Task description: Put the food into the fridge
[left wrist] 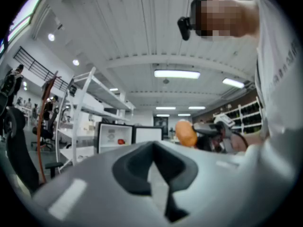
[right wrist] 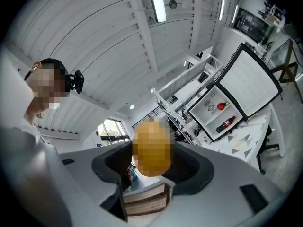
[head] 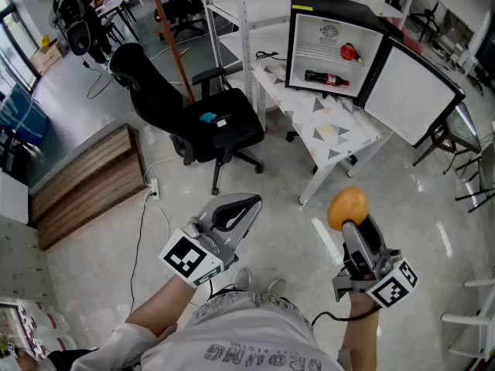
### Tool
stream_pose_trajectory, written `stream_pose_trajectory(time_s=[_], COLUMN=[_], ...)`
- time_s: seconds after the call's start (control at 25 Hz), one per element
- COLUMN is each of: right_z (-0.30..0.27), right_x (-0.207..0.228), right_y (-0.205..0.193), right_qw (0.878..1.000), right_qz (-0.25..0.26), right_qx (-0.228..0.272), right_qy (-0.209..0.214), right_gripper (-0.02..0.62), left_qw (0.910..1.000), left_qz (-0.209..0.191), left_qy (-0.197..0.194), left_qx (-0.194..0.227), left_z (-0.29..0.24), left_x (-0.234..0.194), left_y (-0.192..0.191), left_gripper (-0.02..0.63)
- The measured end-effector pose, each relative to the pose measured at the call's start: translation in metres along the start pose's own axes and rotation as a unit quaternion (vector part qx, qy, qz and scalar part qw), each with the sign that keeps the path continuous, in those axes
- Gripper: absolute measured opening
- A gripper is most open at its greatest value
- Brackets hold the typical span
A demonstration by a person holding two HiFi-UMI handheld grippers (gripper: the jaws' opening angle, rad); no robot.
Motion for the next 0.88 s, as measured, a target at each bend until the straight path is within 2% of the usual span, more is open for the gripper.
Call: stream_pose_trajectory(time_s=[0.44, 0.88], right_z=[0.002, 0.033], right_x=[0.020, 0.054], right_y=[0.011, 0.040], right_qw=[1.000, 1.000], right_qz=[-0.005, -0.005], right_qx=[0.001, 0.005], right_qy=[-0.007, 0.005], right_gripper=[0.259, 0.259], left_qw=[1.0000, 0.9998], left_qz=[-0.001, -0.015], left_qy=[0.001, 0.012], left_qx=[-0.003, -0.005], left_z=[-0.022, -0.061], left_x=[0.003, 0.036], left_y=[-0.002, -0.003], left_gripper=[0.008, 0.008])
Point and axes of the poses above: the fingertips, and each gripper's own axes: z backward along the fingers, x to its right, y out of its top, the point moved 9 cm from there along z, backward along the fingers, and after that the axes turned 3 degrees about y, right-handed, at the moved point
